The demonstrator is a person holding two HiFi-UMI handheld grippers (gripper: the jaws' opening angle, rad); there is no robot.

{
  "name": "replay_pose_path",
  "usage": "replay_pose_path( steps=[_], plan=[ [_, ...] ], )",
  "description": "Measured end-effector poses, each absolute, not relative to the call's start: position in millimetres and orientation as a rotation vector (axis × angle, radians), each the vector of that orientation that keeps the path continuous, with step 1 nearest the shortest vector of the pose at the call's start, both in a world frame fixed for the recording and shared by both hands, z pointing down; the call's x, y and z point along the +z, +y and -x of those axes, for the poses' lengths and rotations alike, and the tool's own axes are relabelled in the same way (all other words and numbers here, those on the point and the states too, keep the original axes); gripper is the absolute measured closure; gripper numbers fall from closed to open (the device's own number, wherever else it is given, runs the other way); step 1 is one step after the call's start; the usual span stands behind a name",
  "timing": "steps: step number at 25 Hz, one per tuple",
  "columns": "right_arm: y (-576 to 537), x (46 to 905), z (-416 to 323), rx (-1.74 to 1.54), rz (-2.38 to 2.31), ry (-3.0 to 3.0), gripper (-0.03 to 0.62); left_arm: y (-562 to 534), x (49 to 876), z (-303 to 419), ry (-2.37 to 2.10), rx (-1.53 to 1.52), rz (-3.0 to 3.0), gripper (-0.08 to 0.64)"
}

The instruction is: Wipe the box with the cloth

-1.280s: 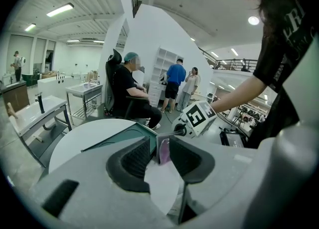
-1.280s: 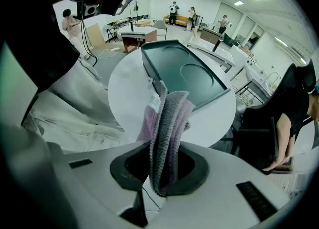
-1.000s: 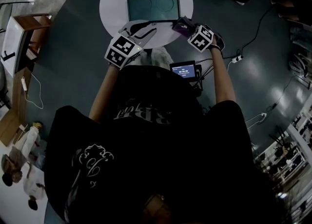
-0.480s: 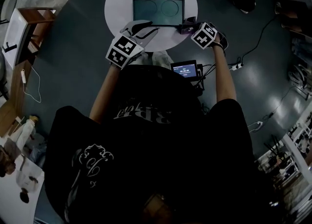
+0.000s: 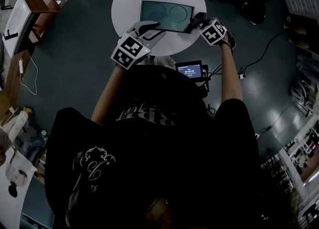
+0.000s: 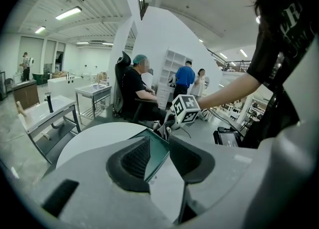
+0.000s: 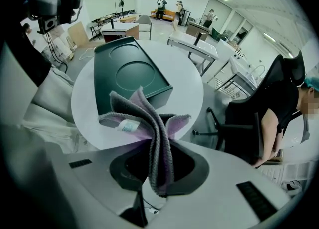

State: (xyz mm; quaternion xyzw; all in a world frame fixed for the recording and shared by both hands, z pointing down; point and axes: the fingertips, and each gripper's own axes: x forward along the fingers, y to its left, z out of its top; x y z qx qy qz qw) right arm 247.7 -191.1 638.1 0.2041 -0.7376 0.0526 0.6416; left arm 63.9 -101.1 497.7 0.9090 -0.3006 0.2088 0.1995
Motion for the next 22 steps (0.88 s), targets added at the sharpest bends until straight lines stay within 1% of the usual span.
replay_pose_path(
  steps=[11,17,22],
  plan=[
    [-243.5,635.8,-238.8,0.092,-0.444,-1.695,0.535,-114.0,498.1,-53.8,-0.942,0.571,-2.48,0.43],
    [-277.9,635.7,-223.5,0.094,-0.487,-1.694,0.535,-119.5,503.7,-32.0,-0.997,0.565,-2.446,0.43],
    [-295.0,630.8,-229.9,0.094,-0.538,-1.655,0.535,-113.5,503.0,-23.3,-1.051,0.576,-2.423,0.43]
  ],
)
